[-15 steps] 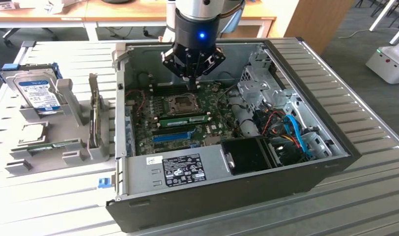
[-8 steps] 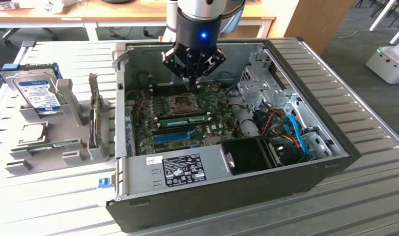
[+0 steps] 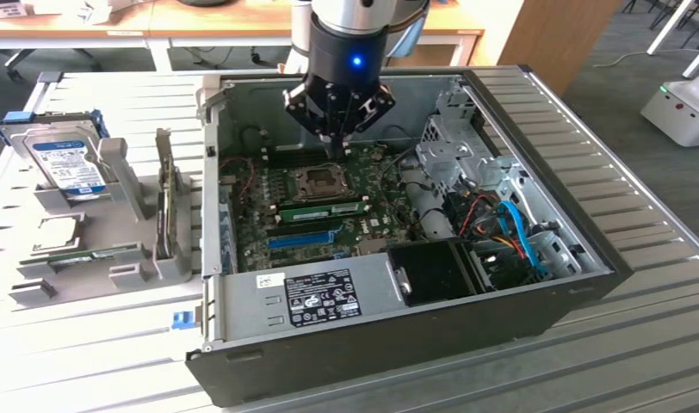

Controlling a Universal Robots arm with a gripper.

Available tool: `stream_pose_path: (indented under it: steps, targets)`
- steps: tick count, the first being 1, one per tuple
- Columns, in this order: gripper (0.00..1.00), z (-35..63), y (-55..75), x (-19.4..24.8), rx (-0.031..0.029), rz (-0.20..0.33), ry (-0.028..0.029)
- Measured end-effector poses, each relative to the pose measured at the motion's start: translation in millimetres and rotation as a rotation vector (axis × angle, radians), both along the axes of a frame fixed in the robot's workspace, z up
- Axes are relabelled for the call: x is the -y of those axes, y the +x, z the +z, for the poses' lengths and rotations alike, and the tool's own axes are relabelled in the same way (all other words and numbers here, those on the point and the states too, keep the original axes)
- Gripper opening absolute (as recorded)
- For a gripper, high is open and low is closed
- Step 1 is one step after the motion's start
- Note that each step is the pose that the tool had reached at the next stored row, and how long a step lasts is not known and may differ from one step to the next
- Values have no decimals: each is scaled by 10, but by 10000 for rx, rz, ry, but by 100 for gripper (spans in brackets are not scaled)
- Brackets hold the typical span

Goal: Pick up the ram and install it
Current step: 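Press down the ram until it locks into place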

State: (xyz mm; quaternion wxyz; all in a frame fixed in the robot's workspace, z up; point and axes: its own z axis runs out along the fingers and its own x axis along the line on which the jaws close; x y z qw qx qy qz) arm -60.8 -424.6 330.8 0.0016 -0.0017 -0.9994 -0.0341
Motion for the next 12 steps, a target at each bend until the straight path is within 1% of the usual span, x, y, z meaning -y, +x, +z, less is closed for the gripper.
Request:
stream_pose_path:
  steps: [5,12]
  targets:
    - [11,-3,0,-59,1,-2,2]
    - [11,-3,0,-63,1,-3,2]
